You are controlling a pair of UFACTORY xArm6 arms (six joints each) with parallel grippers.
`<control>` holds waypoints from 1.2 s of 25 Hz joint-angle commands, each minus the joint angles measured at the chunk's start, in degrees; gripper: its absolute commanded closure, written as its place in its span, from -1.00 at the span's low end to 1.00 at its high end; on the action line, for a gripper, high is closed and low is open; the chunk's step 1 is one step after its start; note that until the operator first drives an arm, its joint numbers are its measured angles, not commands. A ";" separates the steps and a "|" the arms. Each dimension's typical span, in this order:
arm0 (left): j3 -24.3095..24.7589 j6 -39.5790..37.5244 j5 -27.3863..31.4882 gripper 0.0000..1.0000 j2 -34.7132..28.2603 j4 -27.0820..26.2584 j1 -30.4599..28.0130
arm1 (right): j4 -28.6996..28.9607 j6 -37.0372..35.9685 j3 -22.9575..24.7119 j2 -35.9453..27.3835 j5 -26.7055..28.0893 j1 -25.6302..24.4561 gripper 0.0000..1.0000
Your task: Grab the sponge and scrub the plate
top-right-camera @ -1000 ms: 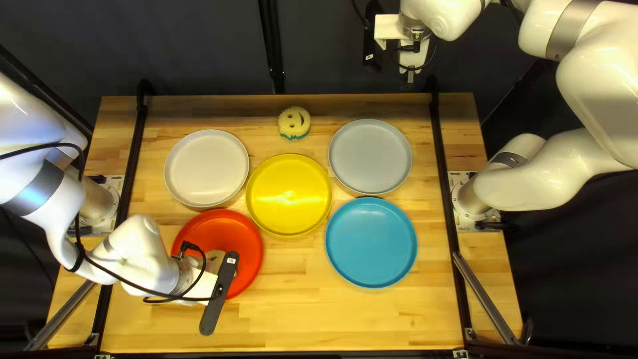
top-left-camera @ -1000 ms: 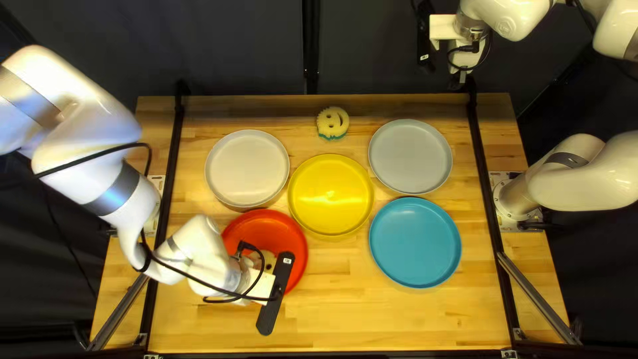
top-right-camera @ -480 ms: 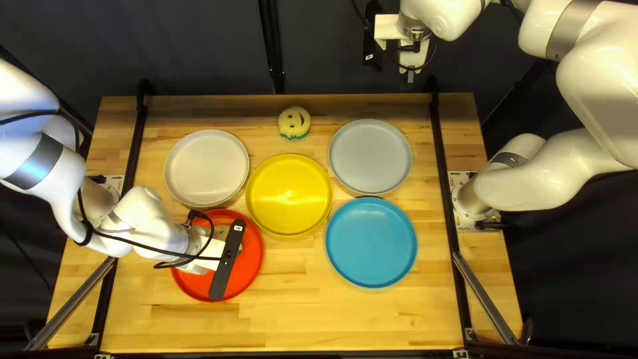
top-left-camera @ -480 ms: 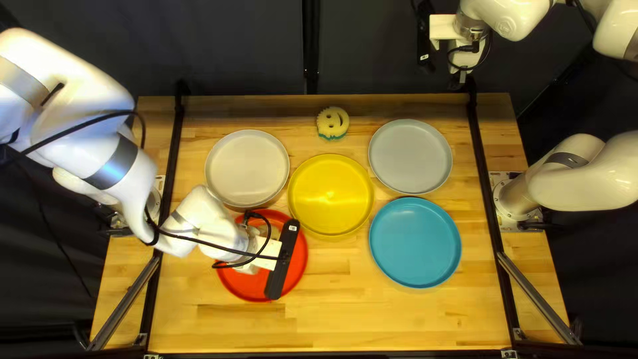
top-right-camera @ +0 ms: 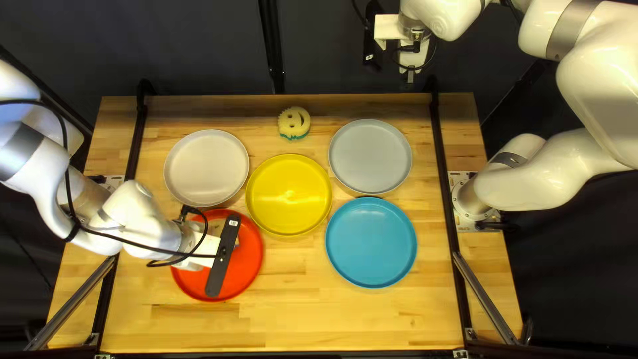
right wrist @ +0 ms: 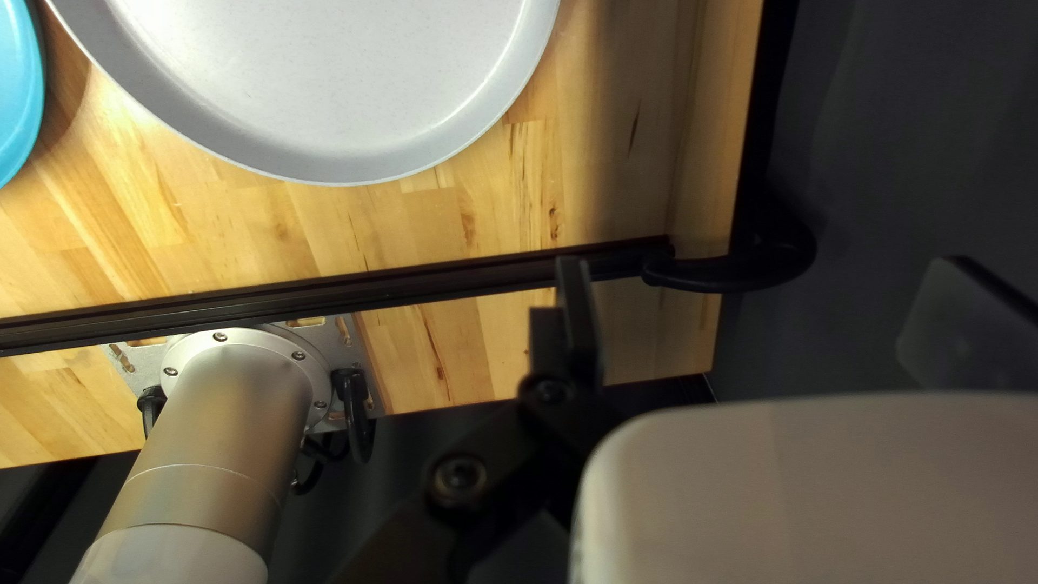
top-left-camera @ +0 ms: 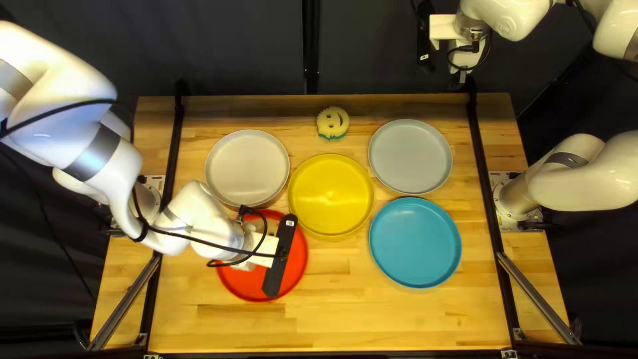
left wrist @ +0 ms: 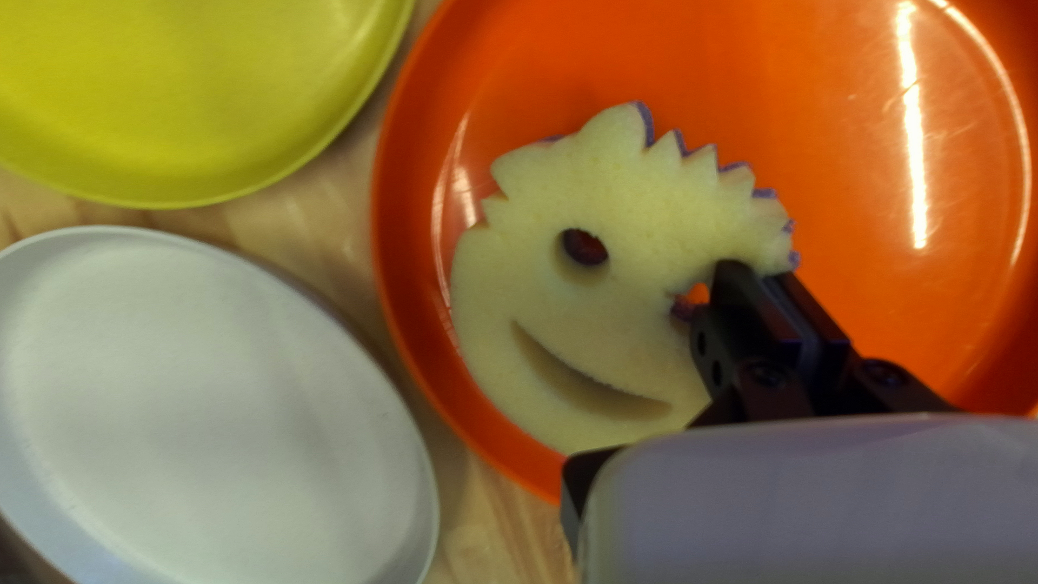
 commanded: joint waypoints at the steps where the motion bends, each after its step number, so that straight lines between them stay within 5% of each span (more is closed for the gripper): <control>1: 0.02 0.40 0.51 1.00 -0.36 -0.13 0.27 | 0.00 0.00 0.00 0.00 0.00 0.00 -1.00; 9: -0.17 -0.19 0.64 1.00 -0.06 0.63 -0.26 | 0.00 0.00 0.00 0.00 0.00 0.00 -1.00; 23: 10.09 16.96 -2.80 1.00 -8.62 -3.24 16.60 | 0.00 0.00 0.00 0.00 0.00 0.00 -1.00; 30: 14.96 20.39 -6.13 1.00 -9.11 -5.05 20.09 | 0.00 0.00 0.00 0.00 0.00 0.00 -1.00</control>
